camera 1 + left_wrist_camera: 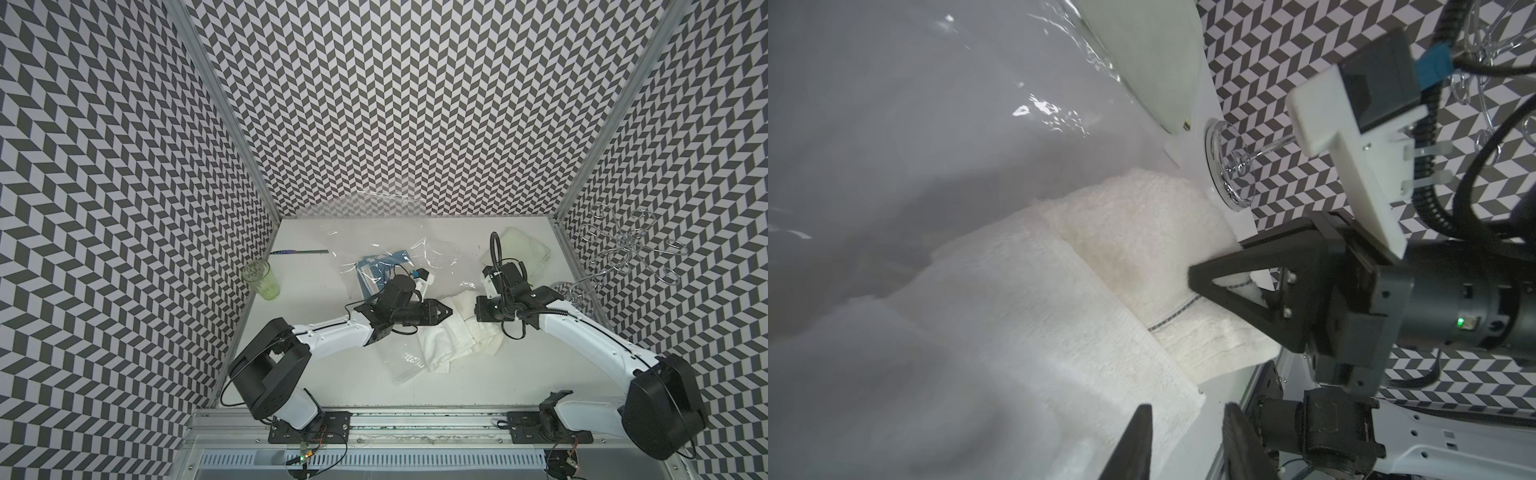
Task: Place the folded towel into the vacuum bag
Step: Move the towel to the center of the board.
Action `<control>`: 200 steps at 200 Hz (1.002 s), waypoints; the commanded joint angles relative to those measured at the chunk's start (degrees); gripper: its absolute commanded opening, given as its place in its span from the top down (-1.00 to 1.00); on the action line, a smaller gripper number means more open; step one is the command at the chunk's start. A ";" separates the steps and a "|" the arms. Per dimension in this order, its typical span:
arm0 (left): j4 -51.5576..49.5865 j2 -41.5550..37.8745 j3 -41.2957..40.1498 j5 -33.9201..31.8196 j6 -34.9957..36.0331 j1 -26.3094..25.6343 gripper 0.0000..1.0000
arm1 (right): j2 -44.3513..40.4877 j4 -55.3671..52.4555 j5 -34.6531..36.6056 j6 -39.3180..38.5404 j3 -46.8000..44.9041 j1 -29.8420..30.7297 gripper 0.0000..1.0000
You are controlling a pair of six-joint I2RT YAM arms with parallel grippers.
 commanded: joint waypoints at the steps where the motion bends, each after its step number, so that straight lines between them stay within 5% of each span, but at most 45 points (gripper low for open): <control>1: 3.38 10.10 -0.12 1.89 -1.00 0.07 0.44 | 0.56 1.27 3.65 3.62 -1.17 0.44 0.88; 39: -0.77 15.15 1.64 -0.22 0.04 0.59 0.50 | -4.95 -9.33 16.73 5.65 3.70 -1.47 1.00; 69: -2.24 16.18 2.40 0.60 1.53 1.03 0.51 | -8.41 -7.28 17.62 3.91 -3.69 -13.81 1.00; 117: -5.06 14.60 1.50 0.59 4.87 2.76 0.51 | 2.10 -5.14 23.33 6.14 -2.91 -26.42 1.00; 164: -6.42 11.48 3.49 1.22 6.51 2.07 0.47 | 5.76 -4.28 28.99 8.06 -1.66 -28.44 0.03; 200: -8.22 7.15 7.09 3.70 8.04 1.39 0.31 | -2.21 -9.23 29.70 10.31 -0.08 -21.74 -0.38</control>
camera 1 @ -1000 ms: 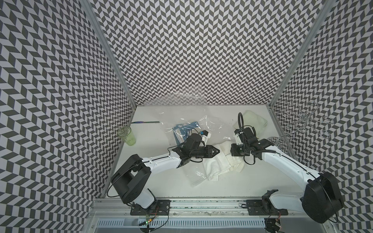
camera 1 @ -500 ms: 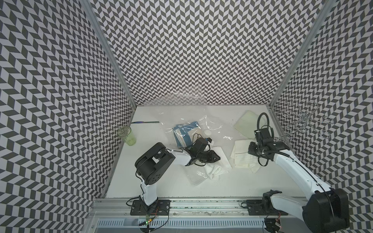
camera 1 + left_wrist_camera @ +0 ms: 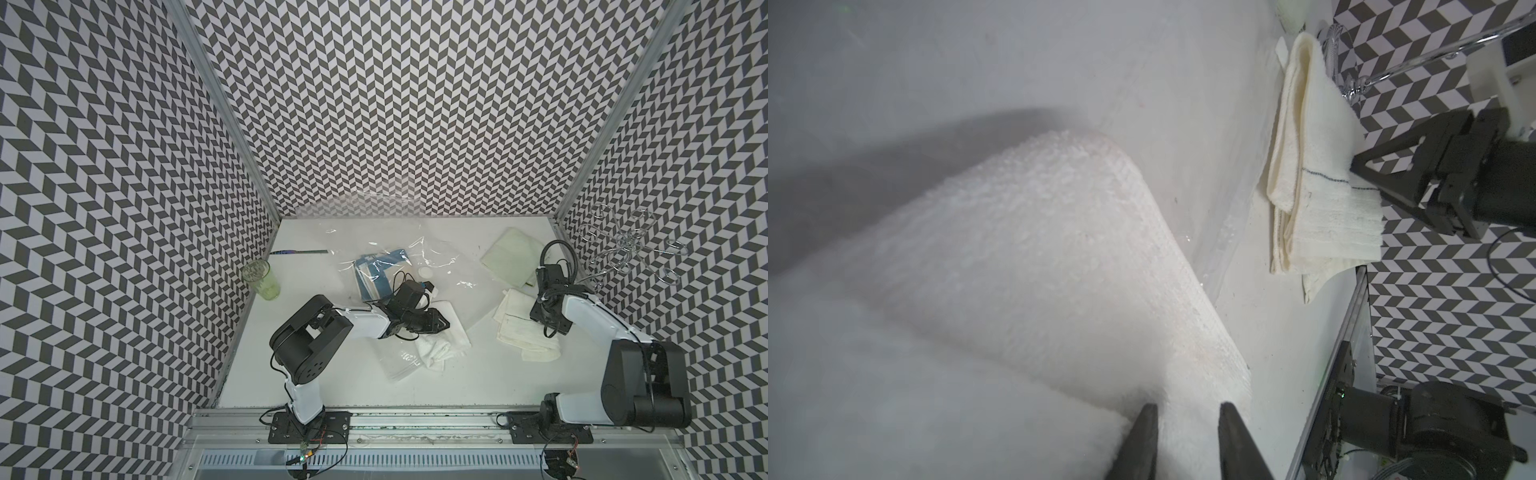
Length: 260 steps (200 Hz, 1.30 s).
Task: Place the folded towel into the vacuum bag
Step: Move the towel to the center of the board, then pick up the towel from the vacuum bag.
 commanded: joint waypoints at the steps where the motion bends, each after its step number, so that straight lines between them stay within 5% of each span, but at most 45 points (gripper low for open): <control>1: -2.98 -4.33 3.33 1.35 2.48 -0.42 0.31 | -5.74 -3.08 2.71 2.67 2.45 4.82 -0.38; 33: -8.10 -11.75 5.64 2.44 4.76 -0.09 0.17 | -9.07 -10.57 3.94 8.14 4.43 15.30 -0.47; 59: -12.80 -19.38 0.81 -1.22 4.20 3.46 0.16 | -10.41 -10.74 -1.66 10.39 5.73 27.05 -0.51; 96: -12.09 -27.48 -11.28 -3.29 1.72 9.66 -0.02 | -6.32 6.38 -26.94 4.37 4.91 41.95 -0.77; 111: -10.93 -28.09 -14.07 -3.53 0.87 10.19 -0.02 | -2.75 11.27 -31.07 3.23 4.39 43.24 -0.99; 189: -0.64 -20.62 -21.37 -3.87 -1.81 10.12 0.22 | 15.97 11.45 -26.45 -2.47 10.63 45.33 -1.00; 229: 2.97 -17.13 -23.69 -3.96 -1.86 10.12 0.29 | 23.17 10.45 -22.33 4.47 12.40 52.86 -0.65; 260: 3.52 -17.17 -25.05 -4.23 -1.68 10.38 0.31 | 25.68 9.27 -17.06 7.82 11.93 54.41 0.06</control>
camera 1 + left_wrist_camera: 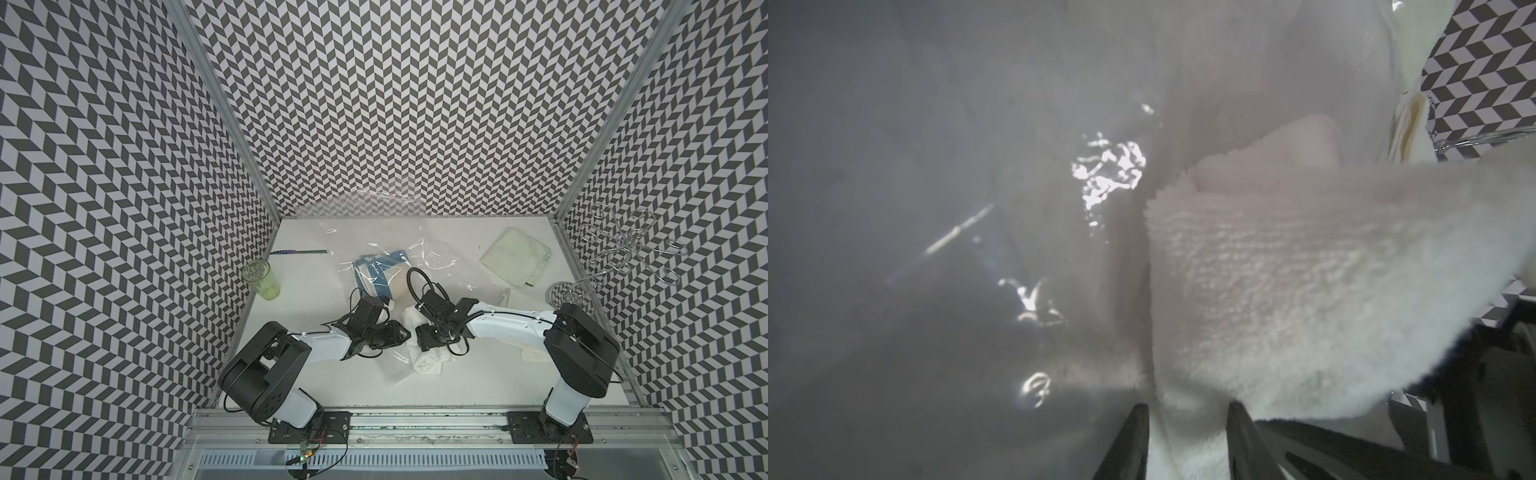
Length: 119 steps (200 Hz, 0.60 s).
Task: Place the folded towel into the vacuum bag
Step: Pick up the towel from the vacuum bag.
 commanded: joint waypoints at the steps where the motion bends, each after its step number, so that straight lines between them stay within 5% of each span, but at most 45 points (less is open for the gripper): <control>1: 2.22 -0.09 -1.19 -0.76 0.37 0.09 0.31 | 2.78 -1.71 4.75 4.23 -1.83 0.91 0.09; 18: 0.71 -1.45 -1.39 -1.24 1.11 0.73 0.31 | 1.01 -1.38 6.26 4.44 -1.87 0.88 0.47; 40: -2.61 -3.90 -0.82 -2.56 2.86 1.99 0.30 | -3.77 -3.08 8.42 2.82 0.76 0.61 0.70; 96: -13.90 -5.45 4.73 -8.31 8.74 4.05 0.24 | -22.97 -8.80 0.91 -1.12 0.96 -12.36 0.76; 119: -21.80 -8.51 11.03 -13.09 11.99 -0.19 0.06 | -30.65 -10.95 2.78 -3.30 -3.06 -19.47 0.77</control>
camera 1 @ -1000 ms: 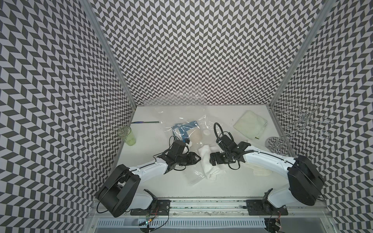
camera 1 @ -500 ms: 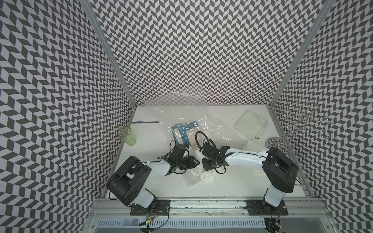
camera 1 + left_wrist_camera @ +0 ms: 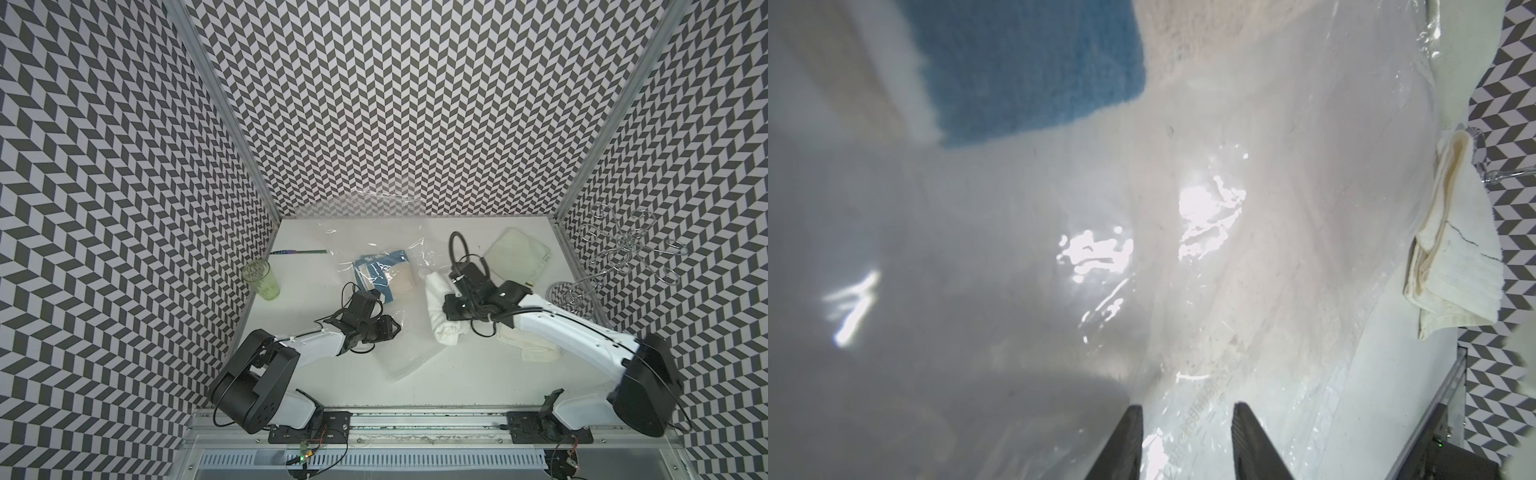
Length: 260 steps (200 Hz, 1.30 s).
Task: Place the folded towel into the vacuum bag
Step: Pick up the towel from the vacuum bag, then open the vacuum bag at the center of the board.
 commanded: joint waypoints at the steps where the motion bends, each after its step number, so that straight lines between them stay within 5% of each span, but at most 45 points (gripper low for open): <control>1: -9.03 -3.99 6.58 -5.97 4.93 -3.74 0.05 | -6.99 -3.91 0.83 -2.73 -3.91 -5.88 0.77; 59: -15.78 4.34 17.90 -17.95 18.42 -26.93 -0.69 | -15.31 -2.70 -1.75 -8.84 -12.57 -21.99 0.77; 131: -25.51 21.55 29.04 -34.50 26.04 -34.76 -0.85 | -12.98 3.57 -12.01 -9.52 -18.10 -28.05 0.76; 158: -27.04 22.41 29.32 -37.98 25.98 -34.76 -0.74 | -13.73 4.76 -13.06 -9.95 -18.98 -28.04 0.77; 202: -26.52 18.02 27.56 -34.87 27.09 -30.09 -0.45 | -13.38 5.01 -14.85 -11.06 -19.45 -27.99 0.77; 260: -23.80 10.97 25.11 -20.25 28.33 -23.01 0.38 | -13.47 5.38 -15.21 -11.41 -19.67 -27.66 0.77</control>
